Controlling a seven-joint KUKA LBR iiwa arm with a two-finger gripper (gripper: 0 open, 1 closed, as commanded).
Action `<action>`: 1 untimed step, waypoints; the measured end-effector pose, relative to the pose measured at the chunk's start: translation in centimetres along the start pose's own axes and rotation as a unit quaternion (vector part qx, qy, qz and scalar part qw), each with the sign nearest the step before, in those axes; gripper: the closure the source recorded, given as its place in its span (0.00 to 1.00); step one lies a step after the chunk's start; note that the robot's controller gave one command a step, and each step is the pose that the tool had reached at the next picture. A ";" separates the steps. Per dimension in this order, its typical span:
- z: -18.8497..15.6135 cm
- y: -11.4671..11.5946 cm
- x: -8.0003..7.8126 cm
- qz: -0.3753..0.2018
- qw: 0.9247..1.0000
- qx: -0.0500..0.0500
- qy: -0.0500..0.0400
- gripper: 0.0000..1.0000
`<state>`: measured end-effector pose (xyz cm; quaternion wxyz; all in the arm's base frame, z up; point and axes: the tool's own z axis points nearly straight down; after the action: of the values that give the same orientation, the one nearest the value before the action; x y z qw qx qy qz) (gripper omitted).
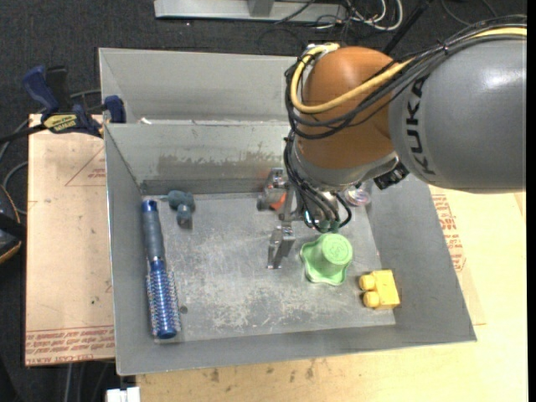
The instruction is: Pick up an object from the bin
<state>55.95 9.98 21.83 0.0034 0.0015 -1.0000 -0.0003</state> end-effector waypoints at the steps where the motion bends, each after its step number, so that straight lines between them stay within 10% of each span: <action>1: 11.3 -5.7 1.8 -0.076 0.997 0.001 0.001 0.00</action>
Offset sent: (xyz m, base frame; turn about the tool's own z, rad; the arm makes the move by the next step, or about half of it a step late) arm -0.0167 -0.0553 -0.1082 -0.1559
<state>54.09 4.25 10.55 0.0039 0.0775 -0.9970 0.0003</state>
